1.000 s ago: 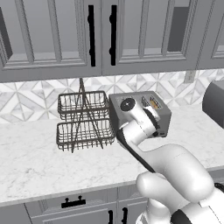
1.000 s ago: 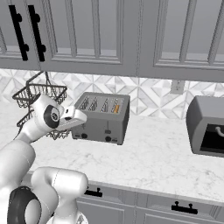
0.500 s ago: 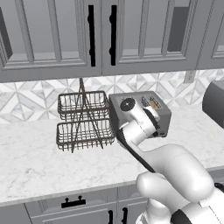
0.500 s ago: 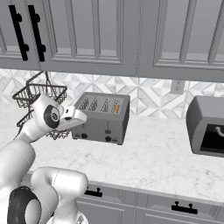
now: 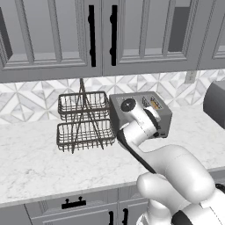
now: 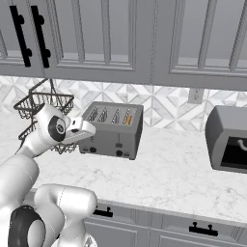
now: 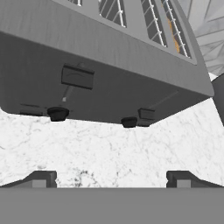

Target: Start the toaster. Once the lever pops up, take the bread to the plate on the dining counter.

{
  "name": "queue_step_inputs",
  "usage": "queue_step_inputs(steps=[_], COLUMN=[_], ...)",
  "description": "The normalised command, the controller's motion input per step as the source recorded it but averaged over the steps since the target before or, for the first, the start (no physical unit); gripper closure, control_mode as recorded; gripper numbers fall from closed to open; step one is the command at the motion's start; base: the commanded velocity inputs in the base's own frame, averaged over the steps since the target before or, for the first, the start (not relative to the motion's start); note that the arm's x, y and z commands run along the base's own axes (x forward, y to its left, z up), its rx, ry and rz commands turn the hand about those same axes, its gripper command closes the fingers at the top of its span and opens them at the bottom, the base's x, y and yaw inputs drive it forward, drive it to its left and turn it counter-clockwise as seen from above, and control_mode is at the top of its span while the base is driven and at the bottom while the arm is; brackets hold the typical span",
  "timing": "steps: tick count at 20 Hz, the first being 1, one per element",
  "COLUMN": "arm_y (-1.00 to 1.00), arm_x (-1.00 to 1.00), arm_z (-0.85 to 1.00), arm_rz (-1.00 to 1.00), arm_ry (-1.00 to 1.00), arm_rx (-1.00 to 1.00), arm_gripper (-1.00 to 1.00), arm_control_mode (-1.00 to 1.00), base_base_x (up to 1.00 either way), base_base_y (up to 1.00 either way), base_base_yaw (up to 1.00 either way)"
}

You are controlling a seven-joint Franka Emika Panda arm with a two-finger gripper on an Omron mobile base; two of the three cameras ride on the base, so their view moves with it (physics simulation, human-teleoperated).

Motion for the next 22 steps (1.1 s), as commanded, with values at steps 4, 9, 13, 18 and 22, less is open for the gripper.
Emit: queue_step_inputs(steps=[4, 9, 13, 18, 22], arm_y=[0.00, 0.00, 0.00, 0.00, 0.00], arm_x=[0.00, 0.00, 0.00, 0.00, 0.00], arm_z=[0.00, 0.00, 0.00, 0.00, 0.00], arm_rz=[0.00, 0.00, 0.00, 0.00, 0.00], arm_ry=[0.00, 0.00, 0.00, 0.00, 0.00], arm_rx=[0.00, 0.00, 0.00, 0.00, 0.00], arm_gripper=[-1.00, -1.00, -1.00, -1.00, -1.00], arm_control_mode=[-1.00, -1.00, -1.00, -1.00, -1.00], base_base_x=[0.00, 0.00, 0.00, 0.00, 0.00], base_base_y=[0.00, 0.00, 0.00, 0.00, 0.00], base_base_yaw=[0.00, 0.00, 0.00, 0.00, 0.00])
